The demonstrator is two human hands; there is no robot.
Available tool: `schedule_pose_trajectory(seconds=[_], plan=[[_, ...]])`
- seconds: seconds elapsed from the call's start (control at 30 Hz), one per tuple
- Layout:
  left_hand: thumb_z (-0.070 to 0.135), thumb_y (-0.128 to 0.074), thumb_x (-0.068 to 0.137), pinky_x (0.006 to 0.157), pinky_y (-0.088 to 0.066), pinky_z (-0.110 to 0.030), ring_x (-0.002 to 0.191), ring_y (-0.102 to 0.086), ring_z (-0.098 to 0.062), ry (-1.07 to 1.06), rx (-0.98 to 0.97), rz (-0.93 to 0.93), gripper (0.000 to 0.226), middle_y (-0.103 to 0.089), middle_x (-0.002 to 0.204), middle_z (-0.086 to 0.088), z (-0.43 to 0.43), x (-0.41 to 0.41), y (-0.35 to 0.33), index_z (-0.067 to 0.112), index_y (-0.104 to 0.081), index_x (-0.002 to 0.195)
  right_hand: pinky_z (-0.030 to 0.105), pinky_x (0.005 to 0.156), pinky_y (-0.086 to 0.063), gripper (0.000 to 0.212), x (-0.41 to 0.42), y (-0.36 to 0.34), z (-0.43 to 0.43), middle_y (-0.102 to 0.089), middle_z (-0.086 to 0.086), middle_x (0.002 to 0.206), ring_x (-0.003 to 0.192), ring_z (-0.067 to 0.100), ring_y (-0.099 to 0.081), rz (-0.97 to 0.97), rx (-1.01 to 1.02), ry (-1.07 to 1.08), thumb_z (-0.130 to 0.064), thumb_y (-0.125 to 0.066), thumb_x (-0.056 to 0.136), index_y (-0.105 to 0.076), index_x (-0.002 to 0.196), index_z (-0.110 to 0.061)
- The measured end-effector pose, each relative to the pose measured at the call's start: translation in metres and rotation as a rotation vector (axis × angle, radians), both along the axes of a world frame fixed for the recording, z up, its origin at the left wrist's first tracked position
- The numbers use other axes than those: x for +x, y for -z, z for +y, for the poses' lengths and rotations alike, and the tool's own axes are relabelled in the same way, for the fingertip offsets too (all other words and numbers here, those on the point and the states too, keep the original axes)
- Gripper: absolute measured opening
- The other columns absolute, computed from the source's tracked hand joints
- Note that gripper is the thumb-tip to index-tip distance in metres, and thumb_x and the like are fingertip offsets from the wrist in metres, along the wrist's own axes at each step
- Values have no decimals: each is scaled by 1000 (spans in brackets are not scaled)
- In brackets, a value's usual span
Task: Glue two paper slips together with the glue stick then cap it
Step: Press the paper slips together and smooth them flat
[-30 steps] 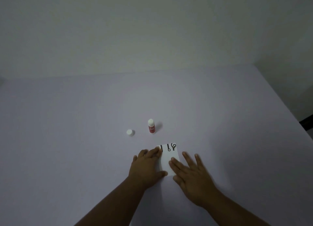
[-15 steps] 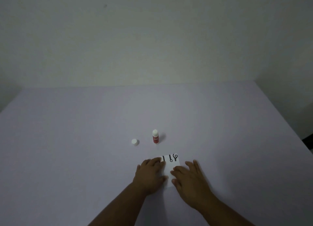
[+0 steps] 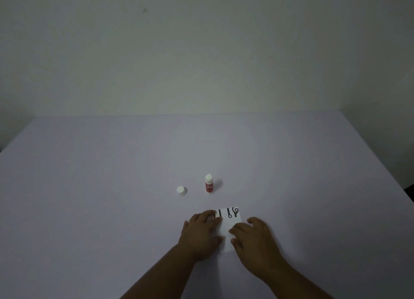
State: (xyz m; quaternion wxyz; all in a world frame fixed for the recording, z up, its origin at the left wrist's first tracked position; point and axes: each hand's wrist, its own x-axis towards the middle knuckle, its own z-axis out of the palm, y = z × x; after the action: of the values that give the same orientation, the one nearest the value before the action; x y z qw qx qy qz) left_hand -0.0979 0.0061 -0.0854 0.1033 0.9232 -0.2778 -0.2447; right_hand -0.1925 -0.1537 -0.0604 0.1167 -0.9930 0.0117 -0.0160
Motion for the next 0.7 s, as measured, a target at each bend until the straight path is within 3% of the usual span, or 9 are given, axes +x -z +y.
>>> schedule_pose_trajectory(seconds=[0.3,0.43,0.5,0.53,0.6,0.63,0.7], plan=[[55,-45,86,114,-22,-52,141,-20,-21,-11,5,13,63,-26,154,7,-1,-1,-4,35,-29,143,31,66,-56,17,2,2,1,-66,-20,77,76,16,-63,-32,-26,-3,-34,-63,63,-69,78,-31],[53,-48,85,113,-28,-47,137,-29,-22,-39,-26,8,59,-34,151,6,-3,-1,-8,34,-39,139,33,63,-55,16,3,5,0,-66,-17,76,72,17,-61,-48,-7,-15,-30,-66,62,-70,78,-28],[46,-55,83,102,-40,-32,124,-46,-18,-168,-160,-6,47,-50,140,6,-8,2,-13,30,-57,127,33,63,-55,14,5,7,0,-66,-17,74,71,17,-60,-59,-9,-15,-29,-66,62,-69,75,-27],[40,-60,82,89,-45,-20,112,-56,-14,-301,-271,-1,36,-60,129,6,-11,4,-18,26,-66,115,32,62,-55,13,6,7,0,-65,-17,73,70,16,-59,-64,-11,-14,-30,-67,61,-69,74,-28],[28,-68,77,63,-40,-4,82,-63,-6,-573,-456,20,18,-72,102,2,-15,14,-29,19,-74,91,31,61,-54,15,7,9,-1,-65,-17,72,68,16,-59,-80,-13,-17,-30,-69,59,-69,74,-29],[26,-71,75,60,-38,-6,76,-60,-4,-663,-529,5,16,-71,94,3,-16,21,-33,17,-73,88,31,61,-54,16,8,11,-1,-65,-17,72,68,15,-59,-90,-14,-23,-30,-70,58,-69,74,-29],[27,-78,71,70,-37,-15,84,-56,-11,-762,-626,-25,33,-60,94,4,-18,36,-37,14,-64,98,31,59,-54,18,8,14,-3,-66,-17,72,67,15,-60,-114,-11,-37,-31,-72,57,-70,75,-30]])
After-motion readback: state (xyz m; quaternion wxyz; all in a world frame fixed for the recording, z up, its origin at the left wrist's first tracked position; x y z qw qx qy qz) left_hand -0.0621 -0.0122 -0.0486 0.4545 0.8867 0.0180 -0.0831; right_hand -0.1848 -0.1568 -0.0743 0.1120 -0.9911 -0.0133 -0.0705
